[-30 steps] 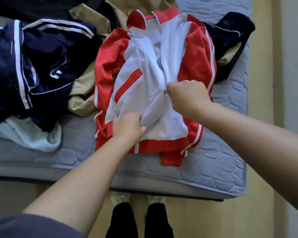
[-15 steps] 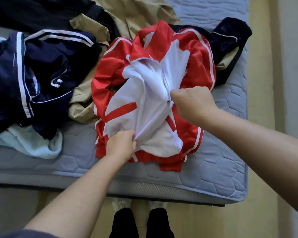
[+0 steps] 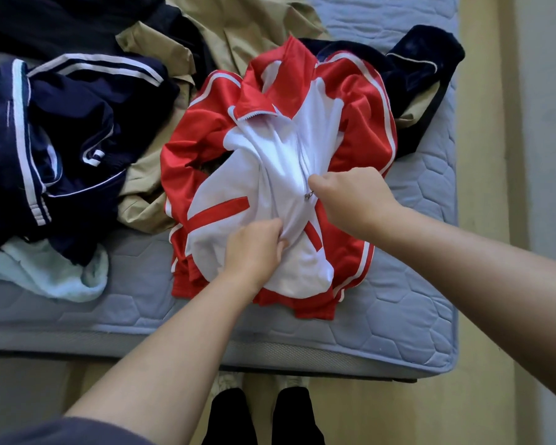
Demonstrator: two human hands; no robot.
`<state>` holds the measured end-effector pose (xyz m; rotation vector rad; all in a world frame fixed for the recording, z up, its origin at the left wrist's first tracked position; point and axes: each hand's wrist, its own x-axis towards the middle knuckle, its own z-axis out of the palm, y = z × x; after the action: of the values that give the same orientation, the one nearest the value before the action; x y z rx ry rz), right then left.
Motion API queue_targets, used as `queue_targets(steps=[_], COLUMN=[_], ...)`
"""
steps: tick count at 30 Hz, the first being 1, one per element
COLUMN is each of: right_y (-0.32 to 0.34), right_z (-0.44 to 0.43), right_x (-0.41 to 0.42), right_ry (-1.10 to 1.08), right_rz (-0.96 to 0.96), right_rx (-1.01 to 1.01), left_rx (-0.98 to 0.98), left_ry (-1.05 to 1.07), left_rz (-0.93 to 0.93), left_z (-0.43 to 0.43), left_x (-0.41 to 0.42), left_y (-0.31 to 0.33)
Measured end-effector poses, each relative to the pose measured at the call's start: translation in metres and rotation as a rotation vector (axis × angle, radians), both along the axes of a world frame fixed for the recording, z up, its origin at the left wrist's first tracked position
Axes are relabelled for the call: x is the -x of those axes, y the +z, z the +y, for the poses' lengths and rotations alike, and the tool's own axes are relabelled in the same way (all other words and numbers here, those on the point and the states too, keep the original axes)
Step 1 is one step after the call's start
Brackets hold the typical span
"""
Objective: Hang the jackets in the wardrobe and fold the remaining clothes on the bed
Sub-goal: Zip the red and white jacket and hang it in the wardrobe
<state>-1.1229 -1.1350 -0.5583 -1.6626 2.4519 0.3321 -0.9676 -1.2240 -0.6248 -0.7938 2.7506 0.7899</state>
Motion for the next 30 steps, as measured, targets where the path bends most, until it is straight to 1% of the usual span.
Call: queue_targets(steps=[5, 8, 10, 12, 13, 15, 16, 17, 18, 19, 20, 21, 23, 25, 26, 28, 30], right_y=[0.005, 0.007, 0.008, 0.009, 0.009, 0.016, 0.020, 0.023, 0.025, 0.026, 0.027, 0.029, 0.030, 0.030, 0.030, 0.031, 0.029], right_z=[-0.006, -0.002, 0.001, 0.003, 0.005, 0.007, 0.007, 0.008, 0.008, 0.009, 0.010, 0.012, 0.016, 0.020, 0.023, 0.027, 0.031], right_x=[0.015, 0.013, 0.011, 0.012, 0.012, 0.007, 0.004, 0.001, -0.002, -0.004, -0.006, -0.008, -0.010, -0.011, -0.011, -0.012, -0.014], right_ry=[-0.130, -0.145, -0.166, -0.189, -0.193, -0.209, -0.219, -0.223, -0.220, -0.217, -0.214, -0.214, -0.223, -0.235, -0.237, -0.247, -0.251], right_rz=[0.009, -0.027, -0.037, -0.039, -0.043, -0.090, -0.123, -0.134, -0.131, -0.130, -0.130, -0.130, -0.108, -0.093, -0.089, -0.082, -0.068], right_rx=[0.089, 0.110, 0.128, 0.146, 0.163, 0.180, 0.188, 0.205, 0.217, 0.219, 0.215, 0.208, 0.202, 0.192, 0.191, 0.177, 0.184], left_rx=[0.044, 0.012, -0.054, -0.179, -0.254, -0.327, -0.323, -0.291, -0.253, -0.235, -0.271, -0.361, -0.619, -0.767, -0.818, -0.890, -0.890], left_ry=[-0.071, -0.068, -0.075, -0.019, 0.054, 0.275, 0.374, 0.424, 0.444, 0.455, 0.488, 0.538, 0.637, 0.651, 0.656, 0.680, 0.739], left_rz=[-0.178, -0.212, -0.226, -0.254, -0.216, 0.005, 0.136, 0.229, 0.262, 0.231, 0.149, 0.040, -0.188, -0.343, -0.396, -0.444, -0.412], left_z=[0.000, 0.001, 0.000, -0.005, -0.009, -0.021, -0.028, -0.035, -0.041, -0.047, -0.053, -0.056, -0.055, -0.050, -0.045, -0.037, -0.033], left_x=[-0.043, -0.048, -0.037, -0.018, -0.008, 0.017, 0.032, 0.048, 0.064, 0.080, 0.096, 0.108, 0.121, 0.121, 0.121, 0.123, 0.128], left_y=[-0.019, -0.018, -0.010, 0.006, 0.016, 0.038, 0.048, 0.058, 0.065, 0.070, 0.073, 0.074, 0.078, 0.078, 0.078, 0.078, 0.076])
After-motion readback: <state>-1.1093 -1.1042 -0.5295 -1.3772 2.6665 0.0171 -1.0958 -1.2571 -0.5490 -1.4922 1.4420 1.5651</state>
